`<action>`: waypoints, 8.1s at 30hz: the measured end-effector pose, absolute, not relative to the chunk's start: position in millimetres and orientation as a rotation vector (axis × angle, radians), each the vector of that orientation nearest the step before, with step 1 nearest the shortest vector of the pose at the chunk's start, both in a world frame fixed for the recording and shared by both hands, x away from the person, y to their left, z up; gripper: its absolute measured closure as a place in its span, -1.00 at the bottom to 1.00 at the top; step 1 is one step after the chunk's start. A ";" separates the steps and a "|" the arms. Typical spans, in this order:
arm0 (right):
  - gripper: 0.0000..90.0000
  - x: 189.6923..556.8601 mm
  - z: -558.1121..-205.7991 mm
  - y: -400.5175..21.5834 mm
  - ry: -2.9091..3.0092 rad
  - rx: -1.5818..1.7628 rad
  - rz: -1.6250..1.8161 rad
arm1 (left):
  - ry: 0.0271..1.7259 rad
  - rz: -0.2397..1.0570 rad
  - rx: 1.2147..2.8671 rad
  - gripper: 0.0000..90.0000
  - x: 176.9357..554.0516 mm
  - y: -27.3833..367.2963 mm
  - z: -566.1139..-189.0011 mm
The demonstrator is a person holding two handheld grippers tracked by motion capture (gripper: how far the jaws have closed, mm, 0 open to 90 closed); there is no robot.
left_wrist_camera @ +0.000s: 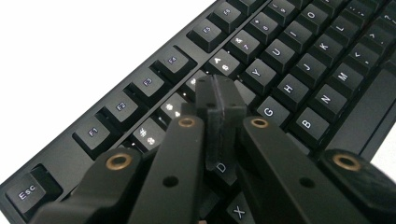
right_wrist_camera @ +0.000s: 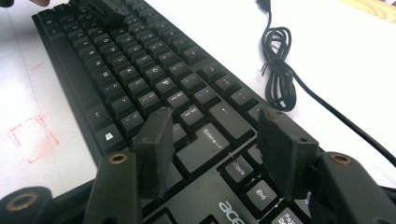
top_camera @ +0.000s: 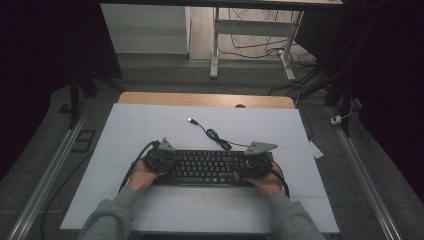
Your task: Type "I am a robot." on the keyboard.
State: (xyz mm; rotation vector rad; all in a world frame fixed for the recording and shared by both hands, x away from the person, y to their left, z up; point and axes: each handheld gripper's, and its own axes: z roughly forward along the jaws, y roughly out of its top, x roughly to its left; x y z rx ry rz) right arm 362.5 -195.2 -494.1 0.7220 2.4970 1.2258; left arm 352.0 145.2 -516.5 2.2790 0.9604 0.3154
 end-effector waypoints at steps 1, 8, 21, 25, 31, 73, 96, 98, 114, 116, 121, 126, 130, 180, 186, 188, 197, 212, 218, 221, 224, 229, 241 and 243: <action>0.03 362.5 -494.1 -195.2 2.497 0.723 1.226 | 0.962 0.316 2.277 0.97 351.8 145.3 -516.4; 0.03 362.4 -493.9 -195.3 2.499 0.723 1.226 | 0.965 0.320 2.200 0.97 348.1 153.6 -505.1; 0.03 362.0 -494.6 -194.3 2.497 0.722 1.232 | 1.073 0.346 2.022 0.19 334.2 178.1 -487.3; 0.03 361.7 -494.1 -194.3 2.496 0.721 1.236 | 1.080 0.345 2.015 -0.03 333.0 179.9 -485.6; 0.03 360.9 -493.4 -192.7 2.498 0.712 1.240 | 1.094 0.338 2.018 -0.20 333.7 180.9 -486.0; 1.00 367.1 -486.7 -134.9 2.580 0.654 1.307 | 1.106 0.295 2.034 -0.36 335.9 177.6 -489.9; 1.00 375.4 -504.6 -102.8 2.662 0.641 1.188 | 1.094 0.290 2.053 -0.36 336.0 174.8 -491.7; 1.00 376.7 -506.9 -100.8 2.662 0.640 1.190 | 1.094 0.291 2.054 -0.36 336.0 174.9 -491.8; 1.00 384.3 -513.8 -97.9 2.650 0.670 1.178 | 1.091 0.294 2.058 -0.36 336.0 175.9 -492.0; 1.00 384.3 -513.9 -97.7 2.650 0.673 1.179 | 1.093 0.294 2.057 -0.36 336.2 176.3 -492.1; 1.00 384.2 -514.7 -97.7 2.651 0.671 1.173 | 1.092 0.295 2.058 -0.36 336.0 176.8 -491.9; 1.00 383.7 -515.5 -97.2 2.652 0.667 1.151 | 1.092 0.296 2.058 -0.37 335.9 176.6 -491.9; 1.00 382.7 -512.9 -98.4 2.634 0.674 1.186 | 1.090 0.298 2.059 -0.37 335.7 176.8 -491.7; 0.32 350.9 -493.5 -197.2 2.488 0.778 1.338 | 1.063 0.305 2.072 -0.37 329.0 173.7 -489.0; 0.17 349.9 -493.1 -197.8 2.481 0.762 1.338 | 1.046 0.295 2.083 -0.37 325.8 170.4 -489.6; 0.15 349.9 -493.0 -198.3 2.486 0.762 1.331 | 1.041 0.292 2.085 -0.37 324.9 169.1 -489.4; 0.11 347.3 -492.9 -196.5 2.489 0.745 1.331 | 0.995 0.262 2.075 -0.29 320.3 162.2 -490.0; 0.09 348.7 -495.8 -195.9 2.497 0.733 1.285 | 0.852 0.226 2.171 0.97 314.1 133.2 -501.3; 0.09 348.9 -497.1 -194.5 2.510 0.726 1.261 | 0.834 0.242 2.238 0.97 314.7 122.4 -508.7; 0.09 349.2 -497.7 -194.2 2.509 0.726 1.264 | 0.835 0.255 2.253 0.97 314.7 119.9 -510.5; 0.09 349.5 -498.3 -193.8 2.512 0.724 1.253 | 0.848 0.257 2.260 0.97 316.0 120.6 -511.7; 0.09 350.3 -499.3 -193.7 2.517 0.721 1.250 | 0.855 0.247 2.269 0.97 317.8 121.9 -513.8; 0.09 352.2 -501.7 -194.8 2.521 0.743 1.223 | 0.873 0.229 2.274 0.97 320.5 121.3 -517.8; 0.09 352.4 -502.1 -194.7 2.523 0.742 1.224 | 0.877 0.223 2.273 0.97 321.0 120.9 -518.9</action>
